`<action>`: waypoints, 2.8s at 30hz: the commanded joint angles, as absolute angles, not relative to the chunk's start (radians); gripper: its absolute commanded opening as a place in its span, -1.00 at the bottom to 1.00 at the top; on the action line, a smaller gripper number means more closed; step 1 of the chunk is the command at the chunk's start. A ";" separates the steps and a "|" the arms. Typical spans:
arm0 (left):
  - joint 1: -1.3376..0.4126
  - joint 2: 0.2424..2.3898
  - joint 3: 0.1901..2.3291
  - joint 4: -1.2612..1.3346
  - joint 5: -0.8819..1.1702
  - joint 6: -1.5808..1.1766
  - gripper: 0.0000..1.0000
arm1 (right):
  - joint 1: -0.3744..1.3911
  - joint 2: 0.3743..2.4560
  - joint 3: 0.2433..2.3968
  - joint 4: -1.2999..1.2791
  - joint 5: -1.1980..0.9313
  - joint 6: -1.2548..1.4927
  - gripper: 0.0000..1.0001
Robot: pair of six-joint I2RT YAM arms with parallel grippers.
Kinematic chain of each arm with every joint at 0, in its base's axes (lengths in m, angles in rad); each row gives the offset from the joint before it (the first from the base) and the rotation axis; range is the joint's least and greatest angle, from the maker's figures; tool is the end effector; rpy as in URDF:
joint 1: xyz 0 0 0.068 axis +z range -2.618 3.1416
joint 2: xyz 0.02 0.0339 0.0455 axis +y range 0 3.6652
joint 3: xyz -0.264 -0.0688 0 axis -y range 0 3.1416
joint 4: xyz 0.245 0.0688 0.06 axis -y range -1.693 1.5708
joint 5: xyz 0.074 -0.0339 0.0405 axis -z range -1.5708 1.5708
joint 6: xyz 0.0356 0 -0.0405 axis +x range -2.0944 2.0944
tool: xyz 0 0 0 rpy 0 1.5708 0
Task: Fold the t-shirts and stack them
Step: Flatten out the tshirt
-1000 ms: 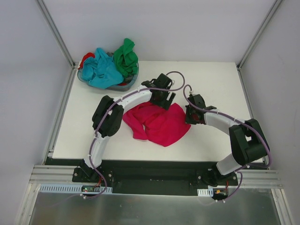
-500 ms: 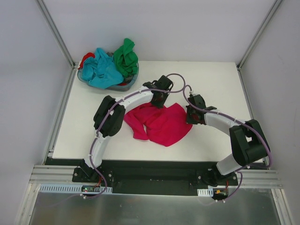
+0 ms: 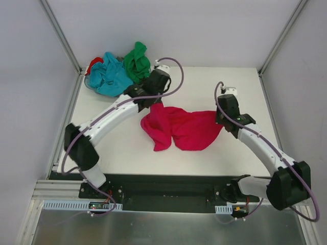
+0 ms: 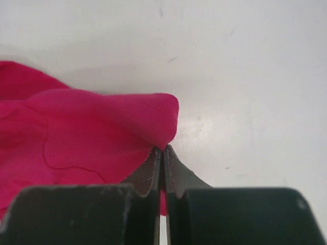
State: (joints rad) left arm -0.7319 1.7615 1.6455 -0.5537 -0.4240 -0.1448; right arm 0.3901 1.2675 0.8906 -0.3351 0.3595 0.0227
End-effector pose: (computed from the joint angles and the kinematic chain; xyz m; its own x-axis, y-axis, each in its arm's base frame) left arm 0.3102 -0.2590 0.3379 -0.5102 0.2816 -0.8127 0.2987 0.9441 0.1396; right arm 0.2566 0.0920 0.2609 -0.6066 -0.2264 -0.7621 -0.0959 0.9724 -0.2126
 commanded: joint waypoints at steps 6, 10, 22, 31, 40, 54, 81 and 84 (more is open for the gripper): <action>-0.695 1.306 1.563 -0.512 -0.632 -0.114 -1.00 | 0.331 0.984 1.133 -0.451 0.554 -0.218 -0.99; -0.687 1.140 1.542 -0.433 -0.508 -0.071 -1.00 | 0.331 0.911 1.282 -0.472 0.500 -0.287 -0.99; -0.687 0.740 1.558 -0.327 -0.189 -0.024 -1.00 | 0.331 0.801 1.776 -0.593 0.327 -0.402 -0.99; -0.687 0.696 1.657 -0.325 0.139 -0.086 -1.00 | 0.331 0.903 2.213 -0.690 0.175 -0.471 -0.99; -0.687 0.859 1.654 -0.296 0.067 -0.113 -1.00 | 0.330 1.008 2.186 -0.586 0.377 -0.624 -0.99; -0.382 1.648 1.522 -0.276 -0.183 -0.318 0.95 | 0.124 1.541 1.643 -0.278 0.459 -0.552 -0.86; -0.388 1.485 1.152 -0.314 0.141 -0.406 0.98 | 0.075 1.393 1.145 -0.426 0.082 -0.108 0.92; -0.388 1.548 1.155 -0.314 0.150 -0.425 0.98 | 0.046 1.437 1.103 -0.434 0.011 -0.084 0.92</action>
